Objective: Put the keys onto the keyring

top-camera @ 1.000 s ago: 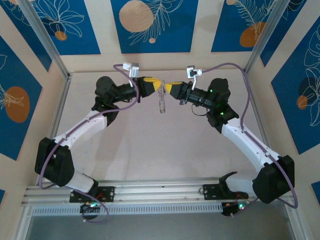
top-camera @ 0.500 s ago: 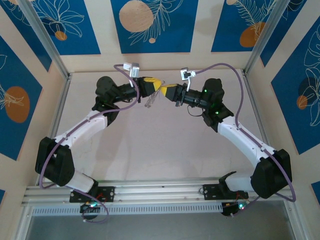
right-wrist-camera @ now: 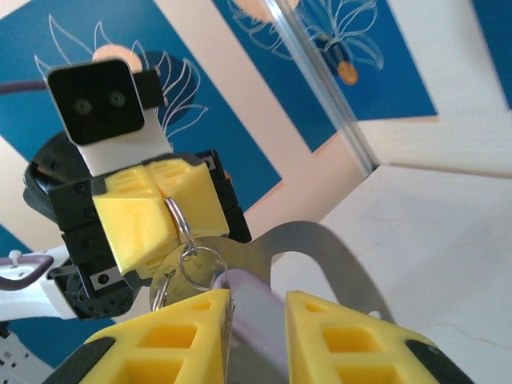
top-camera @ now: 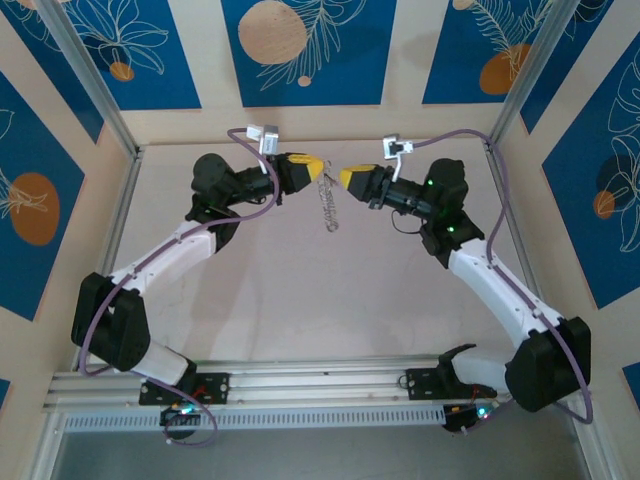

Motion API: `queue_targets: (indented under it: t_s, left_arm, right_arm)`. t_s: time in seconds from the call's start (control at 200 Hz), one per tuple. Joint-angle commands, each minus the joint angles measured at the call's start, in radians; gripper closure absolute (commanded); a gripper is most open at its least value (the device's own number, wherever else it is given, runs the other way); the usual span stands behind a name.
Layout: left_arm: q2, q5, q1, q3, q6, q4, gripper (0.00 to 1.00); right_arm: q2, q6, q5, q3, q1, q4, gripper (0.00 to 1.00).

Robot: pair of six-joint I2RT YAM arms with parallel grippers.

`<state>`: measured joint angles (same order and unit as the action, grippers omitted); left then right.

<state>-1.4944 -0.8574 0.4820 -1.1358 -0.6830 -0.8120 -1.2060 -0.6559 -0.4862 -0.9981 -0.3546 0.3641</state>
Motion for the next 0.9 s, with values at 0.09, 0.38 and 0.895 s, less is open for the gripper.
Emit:
queue_targets:
  t_s: [0.09,0.38,0.895]
  left_arm:
    - [-0.026,0.015,0.010,-0.010,-0.066,-0.130,1.00]
    - [-0.049,0.029,0.017,-0.004,-0.131,-0.210,1.00]
    - [-0.054,0.017,0.028,-0.007,-0.142,-0.219,1.00]
  right_arm:
    - [0.038,-0.020,-0.011,-0.020,0.027,0.032,0.70]
    - [-0.054,-0.046,-0.045,-0.107,-0.021,0.092,0.61]
    - [-0.097,-0.033,-0.043,-0.148,-0.054,0.091,0.91]
